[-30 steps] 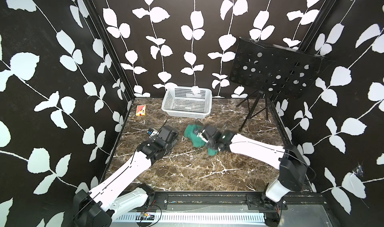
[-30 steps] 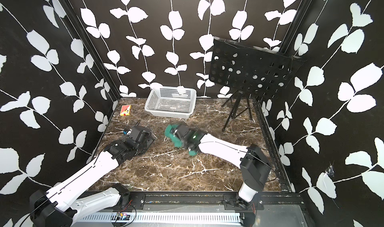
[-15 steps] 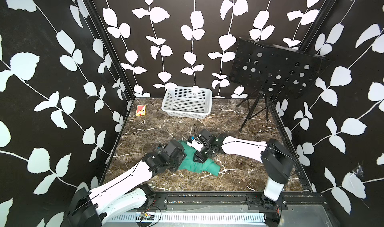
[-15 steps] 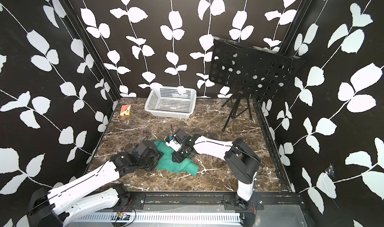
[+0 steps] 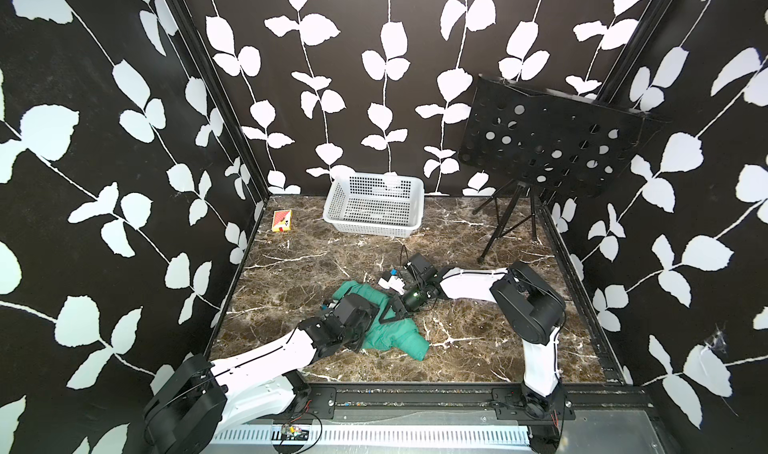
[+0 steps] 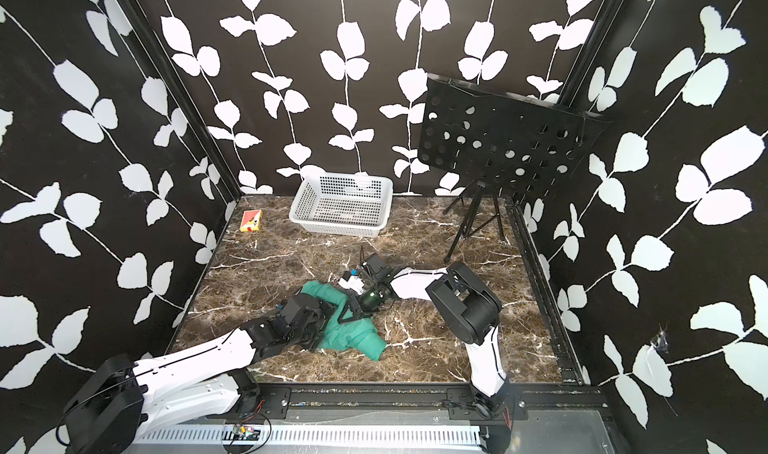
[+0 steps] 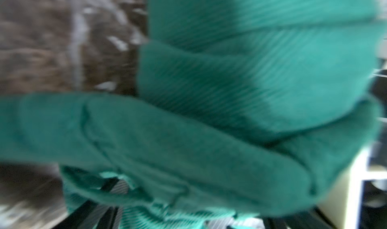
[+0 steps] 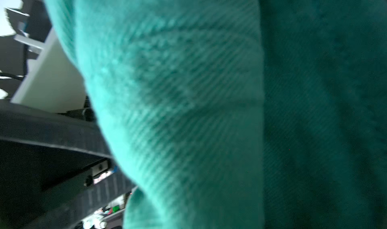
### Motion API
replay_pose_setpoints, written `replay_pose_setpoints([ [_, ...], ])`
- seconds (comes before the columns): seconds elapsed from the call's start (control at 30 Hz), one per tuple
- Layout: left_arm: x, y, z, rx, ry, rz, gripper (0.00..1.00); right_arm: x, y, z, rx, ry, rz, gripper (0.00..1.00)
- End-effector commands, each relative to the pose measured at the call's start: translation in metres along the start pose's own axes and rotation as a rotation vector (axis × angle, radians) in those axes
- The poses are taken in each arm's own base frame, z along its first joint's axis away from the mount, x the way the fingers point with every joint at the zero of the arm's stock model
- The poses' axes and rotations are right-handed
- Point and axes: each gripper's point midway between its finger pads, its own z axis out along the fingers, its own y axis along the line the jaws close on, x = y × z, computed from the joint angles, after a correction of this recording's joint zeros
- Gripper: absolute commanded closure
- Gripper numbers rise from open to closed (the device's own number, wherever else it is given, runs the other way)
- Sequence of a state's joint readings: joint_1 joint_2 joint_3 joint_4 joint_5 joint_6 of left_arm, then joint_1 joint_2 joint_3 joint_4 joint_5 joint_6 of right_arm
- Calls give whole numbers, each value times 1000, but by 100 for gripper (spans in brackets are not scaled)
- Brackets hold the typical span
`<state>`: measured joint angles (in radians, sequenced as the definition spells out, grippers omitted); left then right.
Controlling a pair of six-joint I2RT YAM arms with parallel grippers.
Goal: Roll up the long pants
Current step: Adjust the long pant at the center of the board.
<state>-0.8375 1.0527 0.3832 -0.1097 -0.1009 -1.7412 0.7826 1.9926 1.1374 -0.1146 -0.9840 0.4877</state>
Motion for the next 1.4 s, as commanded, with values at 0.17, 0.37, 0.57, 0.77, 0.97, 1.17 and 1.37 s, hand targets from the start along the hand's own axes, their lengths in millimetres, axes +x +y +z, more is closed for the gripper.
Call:
replay_pose_setpoints([
  [0.17, -9, 18, 24, -34, -64, 35, 2, 1, 7, -17, -19, -5, 30, 65],
  [0.37, -3, 49, 39, -208, -37, 13, 12, 6, -31, -78, 485, -157, -4, 20],
  [0.57, 4, 65, 44, -297, 2, 1, 13, 12, -24, -135, 870, -378, -235, 6],
  [0.77, 2, 64, 39, -319, -11, 13, 13, 17, 15, -114, 1031, -435, -716, 1],
  [0.97, 3, 61, 40, -324, -8, 12, 13, 8, 13, -80, 1006, -373, -798, 1],
  [1.17, 6, 50, 40, -297, 4, 3, 6, 11, -34, -60, 1068, -321, -702, 10],
  [1.37, 5, 23, 35, -194, -12, -29, 1, 27, -64, -44, 1029, -249, -646, 56],
])
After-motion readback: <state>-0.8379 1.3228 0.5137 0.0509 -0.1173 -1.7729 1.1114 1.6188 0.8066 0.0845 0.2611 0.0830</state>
